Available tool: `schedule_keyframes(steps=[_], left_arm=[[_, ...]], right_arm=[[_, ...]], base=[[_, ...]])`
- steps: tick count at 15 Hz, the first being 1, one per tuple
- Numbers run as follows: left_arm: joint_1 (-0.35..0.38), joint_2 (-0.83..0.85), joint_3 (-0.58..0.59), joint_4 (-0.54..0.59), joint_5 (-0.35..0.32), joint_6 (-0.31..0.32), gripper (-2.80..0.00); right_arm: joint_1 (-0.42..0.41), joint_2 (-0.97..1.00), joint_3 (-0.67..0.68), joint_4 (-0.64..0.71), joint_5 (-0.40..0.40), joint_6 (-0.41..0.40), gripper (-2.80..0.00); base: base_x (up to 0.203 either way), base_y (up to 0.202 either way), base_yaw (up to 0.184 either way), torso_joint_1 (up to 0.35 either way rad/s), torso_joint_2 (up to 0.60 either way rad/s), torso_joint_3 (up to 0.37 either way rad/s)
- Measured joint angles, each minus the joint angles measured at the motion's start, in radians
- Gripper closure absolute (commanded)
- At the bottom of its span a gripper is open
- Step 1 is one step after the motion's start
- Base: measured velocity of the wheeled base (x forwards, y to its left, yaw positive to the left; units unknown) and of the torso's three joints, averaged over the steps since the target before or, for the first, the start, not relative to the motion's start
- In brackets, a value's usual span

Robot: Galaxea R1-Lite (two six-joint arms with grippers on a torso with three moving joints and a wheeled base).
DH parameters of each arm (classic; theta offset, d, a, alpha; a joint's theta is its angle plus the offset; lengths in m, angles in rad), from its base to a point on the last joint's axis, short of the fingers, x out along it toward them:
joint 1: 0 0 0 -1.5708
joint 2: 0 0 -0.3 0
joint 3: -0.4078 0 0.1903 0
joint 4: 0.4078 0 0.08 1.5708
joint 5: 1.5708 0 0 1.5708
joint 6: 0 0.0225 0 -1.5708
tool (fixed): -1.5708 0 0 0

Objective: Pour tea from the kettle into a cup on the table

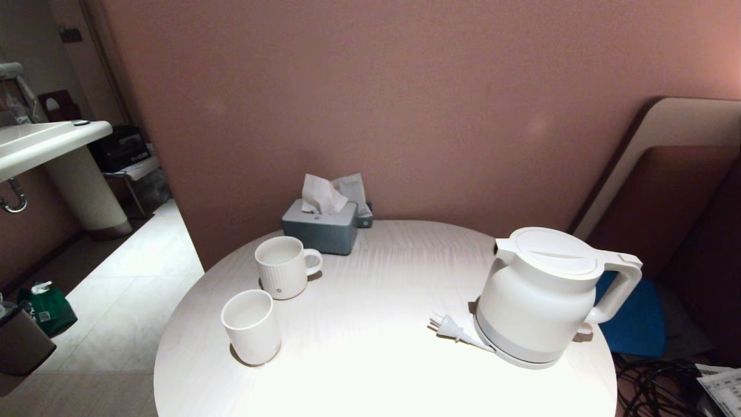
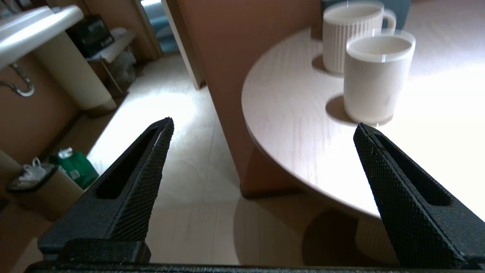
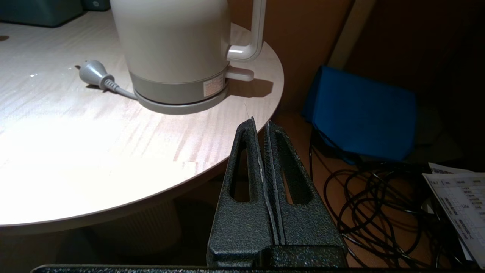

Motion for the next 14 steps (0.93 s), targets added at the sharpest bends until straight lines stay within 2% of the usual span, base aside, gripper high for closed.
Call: schedule_keyframes(steps=[4,6,8,9,14], left_arm=[[-0.001,-0.078,0.049,0.049,-0.07,-0.004,-2.8],[-0.001,-0.098,0.055,0.07,-0.077,-0.015,-2.8],[-0.001,-0.108,0.056,0.07,-0.078,-0.054,-2.8],[-0.001,-0.109,0.056,0.071,-0.079,-0.07,0.0],[-0.001,-0.111,0.057,0.071,-0.077,-0.076,0.0]], right_arm=[[0.0,0.0,0.0,0.0,0.0,0.0,0.0],[0.0,0.0,0.0,0.0,0.0,0.0,0.0],[0.0,0.0,0.0,0.0,0.0,0.0,0.0],[0.0,0.0,0.0,0.0,0.0,0.0,0.0],[0.0,0.0,0.0,0.0,-0.001,0.0,0.0]], base=[[0.0,0.0,0.0,0.0,0.0,0.0],[0.0,0.0,0.0,0.0,0.0,0.0],[0.0,0.0,0.0,0.0,0.0,0.0],[0.0,0.0,0.0,0.0,0.0,0.0],[0.0,0.0,0.0,0.0,0.0,0.0]])
